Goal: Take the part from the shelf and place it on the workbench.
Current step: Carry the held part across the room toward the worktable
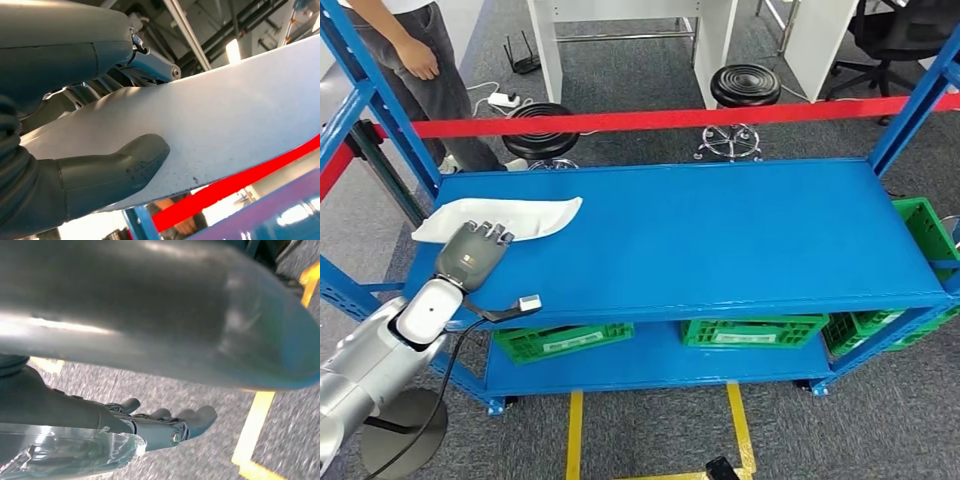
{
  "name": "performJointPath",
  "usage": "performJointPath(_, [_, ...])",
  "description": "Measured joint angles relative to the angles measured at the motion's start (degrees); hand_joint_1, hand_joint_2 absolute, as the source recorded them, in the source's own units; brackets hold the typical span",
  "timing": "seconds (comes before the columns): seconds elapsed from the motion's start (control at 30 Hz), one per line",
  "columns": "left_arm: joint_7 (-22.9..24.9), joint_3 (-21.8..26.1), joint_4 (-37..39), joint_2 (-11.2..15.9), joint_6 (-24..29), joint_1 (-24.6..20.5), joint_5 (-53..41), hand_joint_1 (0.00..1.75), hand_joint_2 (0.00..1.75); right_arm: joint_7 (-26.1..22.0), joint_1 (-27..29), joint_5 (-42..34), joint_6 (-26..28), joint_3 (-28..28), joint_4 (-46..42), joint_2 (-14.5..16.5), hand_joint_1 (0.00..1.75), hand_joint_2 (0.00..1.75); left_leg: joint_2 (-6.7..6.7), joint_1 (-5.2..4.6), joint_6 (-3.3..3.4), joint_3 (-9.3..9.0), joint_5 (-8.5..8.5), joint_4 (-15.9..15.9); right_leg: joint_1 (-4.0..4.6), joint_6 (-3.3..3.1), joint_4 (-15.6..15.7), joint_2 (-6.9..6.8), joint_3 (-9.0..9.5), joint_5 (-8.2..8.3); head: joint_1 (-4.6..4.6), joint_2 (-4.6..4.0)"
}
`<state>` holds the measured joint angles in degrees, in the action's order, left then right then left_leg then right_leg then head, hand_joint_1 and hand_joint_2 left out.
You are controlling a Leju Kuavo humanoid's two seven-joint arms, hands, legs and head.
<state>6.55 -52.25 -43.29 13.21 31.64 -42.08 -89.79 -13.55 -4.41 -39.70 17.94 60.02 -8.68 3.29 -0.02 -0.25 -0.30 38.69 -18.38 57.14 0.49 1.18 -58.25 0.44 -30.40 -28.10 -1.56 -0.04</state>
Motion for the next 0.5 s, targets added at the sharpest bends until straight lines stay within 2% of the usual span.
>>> performJointPath(0.03, [0.01, 0.0, -0.01, 0.01, 0.01, 0.0, 0.0, 1.75, 1.75, 0.01, -0.05, -0.04, 0.0, 0.0, 0.0, 0.0, 0.0, 0.0, -0.04, 0.04, -0.4, 0.3, -0.59, 0.2, -0.11, -0.43, 0.22, -0.07, -0.27, 0.7, 0.05, 0.0])
performJointPath(0.07, [0.02, 0.01, -0.01, 0.05, 0.01, 0.0, 0.0, 1.75, 1.75, 0.0, -0.1, -0.07, 0.0, 0.0, 0.0, 0.01, 0.0, 0.0, -0.06, 0.07, -0.77, 0.79, -2.28, 1.27, -0.3, -0.79, 0.49, -0.13, -0.69, 1.53, 0.14, -0.01])
performJointPath(0.1, [0.04, 0.01, -0.01, 0.11, 0.01, -0.02, 0.0, 1.75, 1.75, -0.01, -0.14, -0.09, -0.02, 0.0, 0.0, 0.01, 0.0, 0.0, -0.08, 0.16, -1.11, 1.54, -4.96, 3.53, -0.49, -1.01, 0.67, -0.17, -1.26, 2.38, 0.22, -0.01])
performJointPath(0.17, [0.05, -0.02, -0.01, 0.19, 0.01, -0.01, 0.0, 1.75, 1.75, -0.02, -0.11, -0.1, -0.07, 0.0, 0.0, 0.01, 0.0, 0.0, -0.06, 0.39, -1.69, 3.28, -10.58, 10.77, -0.67, -1.06, 0.69, -0.14, -3.03, 3.91, 0.35, -0.01])
performJointPath(0.2, [0.05, -0.05, -0.01, 0.19, 0.01, 0.05, 0.0, 1.75, 1.75, -0.01, -0.07, -0.1, -0.08, 0.0, 0.0, 0.01, 0.0, 0.0, -0.06, 0.5, -1.92, 3.74, -11.83, 14.03, -0.76, -0.95, 0.66, -0.16, -3.98, 4.62, 0.34, -0.01])
performJointPath(0.23, [0.05, -0.08, -0.01, 0.19, 0.01, 0.1, 0.0, 1.75, 1.75, -0.01, -0.04, -0.1, -0.09, 0.0, 0.0, 0.01, 0.0, 0.0, -0.06, 0.61, -2.11, 3.56, -11.72, 15.93, -0.87, -0.82, 0.62, -0.19, -4.91, 5.33, 0.34, -0.01])
performJointPath(0.27, [0.05, -0.09, -0.01, 0.19, 0.01, 0.13, 0.0, 1.75, 1.75, 0.0, -0.04, -0.1, -0.09, 0.0, 0.0, 0.01, 0.0, 0.0, -0.06, 0.72, -2.25, 2.52, -10.52, 15.96, -1.0, -0.65, 0.58, -0.22, -5.79, 6.02, 0.33, -0.01])
performJointPath(0.3, [0.05, -0.08, -0.01, 0.19, 0.01, 0.12, 0.0, 1.75, 1.75, 0.0, -0.05, -0.11, -0.09, 0.0, 0.0, 0.01, 0.0, 0.0, -0.06, 0.85, -2.4, 0.44, -9.01, 14.03, -1.14, -0.41, 0.52, -0.24, -6.63, 6.67, 0.33, -0.01])
performJointPath(0.33, [0.05, -0.08, -0.01, 0.17, 0.01, 0.08, 0.0, 1.75, 1.75, 0.0, -0.08, -0.12, -0.09, 0.0, 0.0, 0.01, 0.0, 0.0, -0.07, 1.02, -2.57, -2.52, -8.24, 10.63, -1.23, -0.07, 0.43, -0.23, -7.37, 7.27, 0.34, -0.01])
performJointPath(0.37, [0.06, -0.06, -0.05, 0.14, 0.01, 0.02, 0.0, 1.75, 1.75, -0.01, -0.11, -0.13, -0.08, 0.0, 0.0, 0.0, 0.0, 0.0, -0.16, 1.08, -2.53, -5.68, -8.41, 6.38, -1.26, 0.31, 0.29, -0.22, -8.01, 7.83, 0.32, -0.01])
performJointPath(0.4, [0.08, -0.05, -0.1, 0.11, 0.02, -0.04, 0.01, 1.75, 1.75, -0.01, -0.14, -0.16, -0.07, 0.0, 0.0, -0.01, 0.0, 0.0, -0.25, 1.08, -2.25, -8.02, -9.02, 2.93, -1.25, 0.71, 0.26, -0.2, -8.45, 8.46, 0.28, -0.01])
performJointPath(0.43, [0.09, -0.06, -0.15, 0.09, 0.03, -0.08, 0.01, 1.75, 1.75, -0.02, -0.15, -0.19, -0.06, 0.0, 0.0, -0.01, 0.0, 0.0, -0.32, 0.98, -1.81, -9.34, -9.75, 0.68, -1.23, 1.1, 0.35, -0.17, -8.72, 9.09, 0.3, -0.01])
performJointPath(0.5, [0.13, -0.15, -0.2, 0.07, 0.04, -0.04, 0.01, 1.75, 1.75, -0.02, 0.0, -0.26, -0.04, 0.0, 0.0, -0.01, 0.0, 0.0, -0.32, 0.76, -0.51, -9.06, -9.49, -0.21, -1.35, 1.89, 0.95, -0.12, -8.94, 10.37, 0.3, -0.01])
